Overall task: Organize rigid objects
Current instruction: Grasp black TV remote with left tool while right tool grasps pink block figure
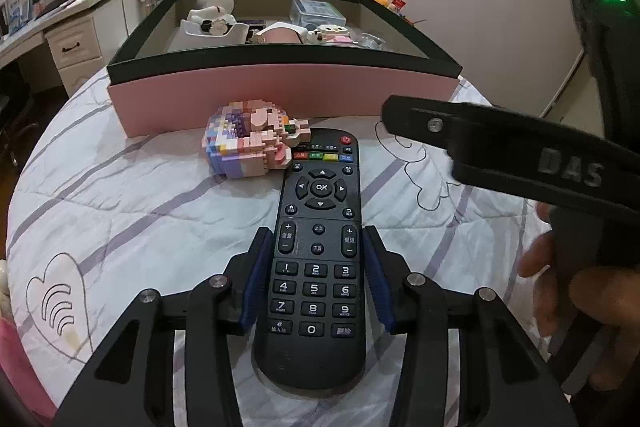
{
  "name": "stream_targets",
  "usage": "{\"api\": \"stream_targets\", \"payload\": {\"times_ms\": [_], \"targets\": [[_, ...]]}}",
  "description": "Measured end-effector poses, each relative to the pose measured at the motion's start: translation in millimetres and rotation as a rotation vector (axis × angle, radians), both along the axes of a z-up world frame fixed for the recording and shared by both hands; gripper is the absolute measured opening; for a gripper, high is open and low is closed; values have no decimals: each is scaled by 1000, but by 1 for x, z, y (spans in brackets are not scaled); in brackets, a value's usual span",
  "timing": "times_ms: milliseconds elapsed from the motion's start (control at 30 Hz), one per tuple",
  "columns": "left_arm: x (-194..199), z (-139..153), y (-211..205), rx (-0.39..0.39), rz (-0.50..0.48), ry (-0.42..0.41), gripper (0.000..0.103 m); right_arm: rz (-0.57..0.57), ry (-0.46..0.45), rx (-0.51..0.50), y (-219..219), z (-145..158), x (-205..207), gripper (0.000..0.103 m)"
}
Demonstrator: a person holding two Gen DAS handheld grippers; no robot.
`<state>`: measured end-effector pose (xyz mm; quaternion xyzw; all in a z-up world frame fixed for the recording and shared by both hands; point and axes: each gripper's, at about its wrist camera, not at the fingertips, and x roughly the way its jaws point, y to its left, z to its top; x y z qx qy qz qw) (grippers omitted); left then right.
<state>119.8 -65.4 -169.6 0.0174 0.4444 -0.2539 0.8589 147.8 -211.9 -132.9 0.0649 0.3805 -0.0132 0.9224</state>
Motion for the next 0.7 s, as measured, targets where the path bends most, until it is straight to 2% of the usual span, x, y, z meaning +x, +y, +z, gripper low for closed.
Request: {"api": "stream_targets", "payload": {"times_ms": [267, 500, 700], "targets": [[-14, 6, 25, -12, 28, -5, 45, 51, 21, 0, 21, -9, 13, 103], [-23, 6, 54, -2, 69, -5, 45, 170, 35, 52, 55, -13, 29, 103], [-27, 1, 68, -4, 91, 1, 45, 261, 91, 24, 94, -28, 52, 103]]}}
